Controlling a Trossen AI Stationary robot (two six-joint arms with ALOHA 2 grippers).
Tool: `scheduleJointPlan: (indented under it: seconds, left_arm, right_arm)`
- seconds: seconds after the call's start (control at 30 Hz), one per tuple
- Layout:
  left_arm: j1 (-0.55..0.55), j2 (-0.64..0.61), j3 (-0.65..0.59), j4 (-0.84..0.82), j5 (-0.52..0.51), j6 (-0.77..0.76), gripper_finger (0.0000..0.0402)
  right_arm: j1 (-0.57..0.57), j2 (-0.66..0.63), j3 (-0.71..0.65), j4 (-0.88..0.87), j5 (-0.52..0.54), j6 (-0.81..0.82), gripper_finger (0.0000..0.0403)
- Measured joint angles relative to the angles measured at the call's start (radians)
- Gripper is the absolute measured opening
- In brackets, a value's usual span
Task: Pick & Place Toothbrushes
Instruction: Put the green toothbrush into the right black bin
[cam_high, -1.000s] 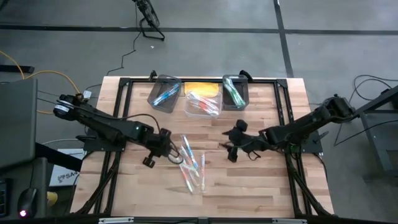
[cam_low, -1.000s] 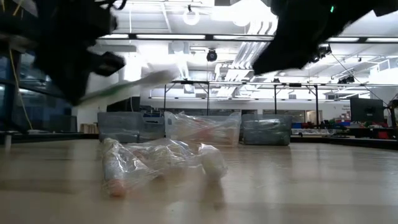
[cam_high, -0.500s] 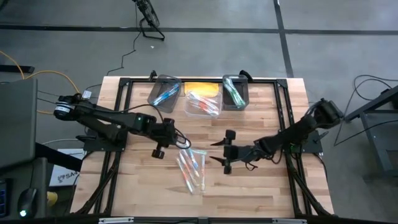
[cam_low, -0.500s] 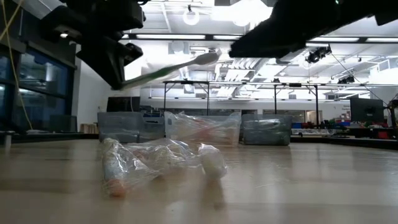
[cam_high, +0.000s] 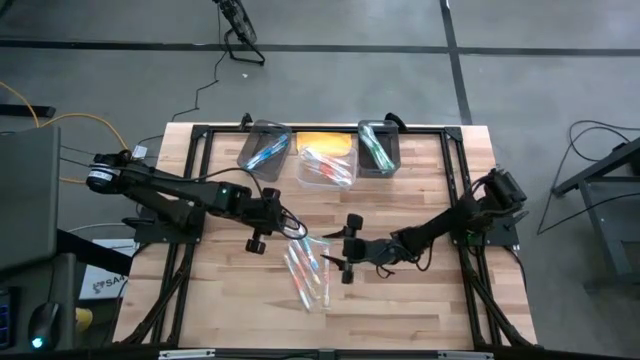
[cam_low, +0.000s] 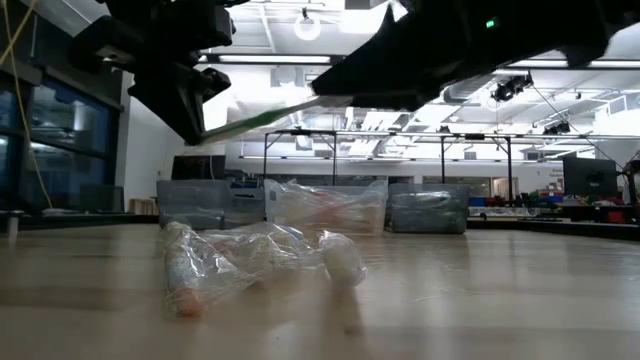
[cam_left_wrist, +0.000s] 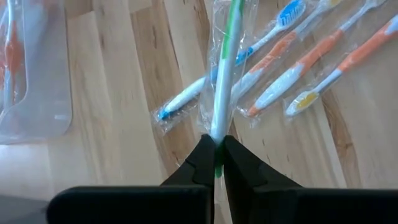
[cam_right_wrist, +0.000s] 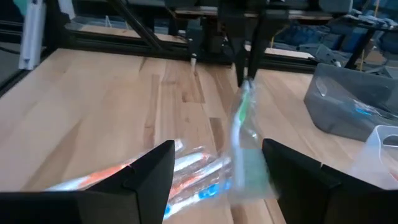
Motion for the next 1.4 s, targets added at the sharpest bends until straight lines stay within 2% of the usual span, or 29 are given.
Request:
scheduleJointPlan:
  seconds: [0.2,0.37,0.53,0.77,0.93,1.07,1.17,1.27,1.4]
  left_arm:
    - [0.000,0.000,0.000,0.001,-0.003,-0.002,0.0006]
    - [0.000,0.000,0.000,0.001,-0.003,-0.002,0.0006]
    - [0.000,0.000,0.000,0.001,-0.003,-0.002,0.0006]
    - [0.000,0.000,0.000,0.001,-0.003,-0.002,0.0006]
    - [0.000,0.000,0.000,0.006,-0.004,-0.002,0.0028]
    - [0.000,0.000,0.000,-0.010,-0.009,0.026,0.0047]
    - [0.000,-0.003,0.000,-0.052,-0.054,0.031,0.0059]
    - [0.000,-0.017,0.002,-0.106,-0.086,0.011,0.0065]
    - [-0.001,-0.041,-0.001,-0.172,-0.086,-0.049,0.0068]
  right_arm:
    - [-0.042,0.032,0.046,-0.009,0.002,-0.002,0.0229]
    - [-0.068,0.036,0.059,-0.053,-0.007,0.021,0.0205]
    - [-0.067,0.036,0.059,-0.056,-0.007,0.024,0.0163]
    - [-0.065,0.036,0.059,-0.068,-0.010,0.024,0.0083]
    - [-0.064,0.036,0.059,-0.068,-0.019,0.024,0.0026]
    - [-0.065,0.036,0.059,-0.069,-0.010,0.027,0.0015]
    - [-0.064,0.029,0.059,-0.090,0.031,0.039,0.0017]
    - [-0.066,-0.011,0.059,-0.181,0.088,0.065,0.0012]
    - [-0.075,-0.102,0.059,-0.372,0.234,0.126,0.0013]
